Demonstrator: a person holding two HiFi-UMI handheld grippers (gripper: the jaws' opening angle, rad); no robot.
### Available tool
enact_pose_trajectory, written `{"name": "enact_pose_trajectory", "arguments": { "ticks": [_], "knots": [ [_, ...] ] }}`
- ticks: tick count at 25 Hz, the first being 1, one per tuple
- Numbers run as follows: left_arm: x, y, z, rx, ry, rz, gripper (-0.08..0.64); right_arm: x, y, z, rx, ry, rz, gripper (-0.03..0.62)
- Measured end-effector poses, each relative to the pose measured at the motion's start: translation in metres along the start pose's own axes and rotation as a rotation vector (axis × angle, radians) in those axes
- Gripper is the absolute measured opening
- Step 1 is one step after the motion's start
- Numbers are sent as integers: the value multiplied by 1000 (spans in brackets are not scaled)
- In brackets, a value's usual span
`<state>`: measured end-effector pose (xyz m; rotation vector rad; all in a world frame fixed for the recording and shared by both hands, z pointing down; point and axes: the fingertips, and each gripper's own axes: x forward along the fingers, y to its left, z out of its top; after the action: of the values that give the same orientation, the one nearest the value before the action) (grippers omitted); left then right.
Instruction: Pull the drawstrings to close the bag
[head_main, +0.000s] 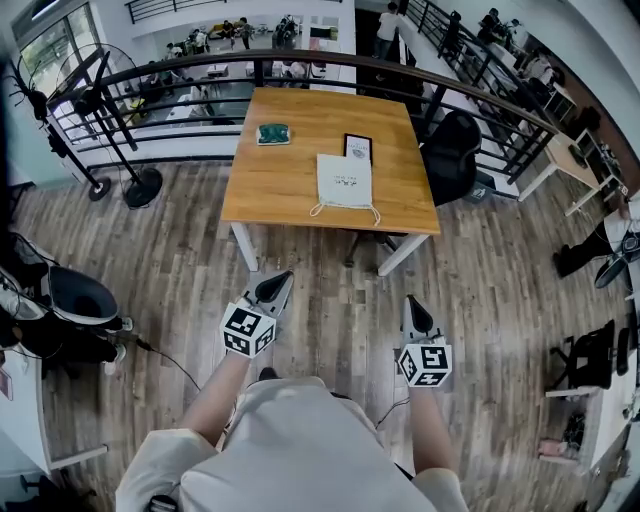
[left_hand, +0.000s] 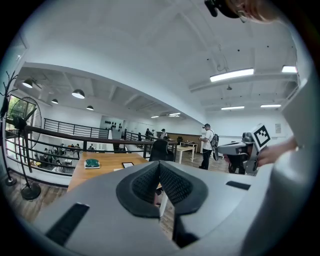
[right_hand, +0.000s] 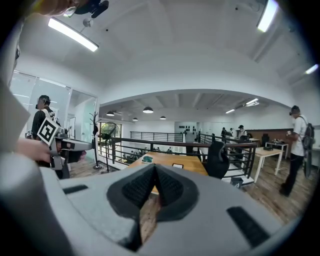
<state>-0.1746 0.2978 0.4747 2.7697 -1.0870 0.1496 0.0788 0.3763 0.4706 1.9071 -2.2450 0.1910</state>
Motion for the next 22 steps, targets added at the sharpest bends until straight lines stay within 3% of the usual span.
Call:
{"name": "enact_pose_trajectory", "arguments": {
  "ticks": [7, 8, 10, 22],
  "knots": [
    [3, -6, -5, -9, -4, 46, -3, 2, -11, -6, -1, 1, 17, 43],
    [3, -7, -6, -12, -4, 51, 56, 2, -13, -7, -1, 2, 17, 60],
    [3, -9, -8, -21, -3, 60, 95, 2, -16, -9, -1, 4, 22, 77],
    [0, -21, -16, -28, 0, 80, 121, 3, -24, -20, -18, 32, 55, 77]
  ]
}}
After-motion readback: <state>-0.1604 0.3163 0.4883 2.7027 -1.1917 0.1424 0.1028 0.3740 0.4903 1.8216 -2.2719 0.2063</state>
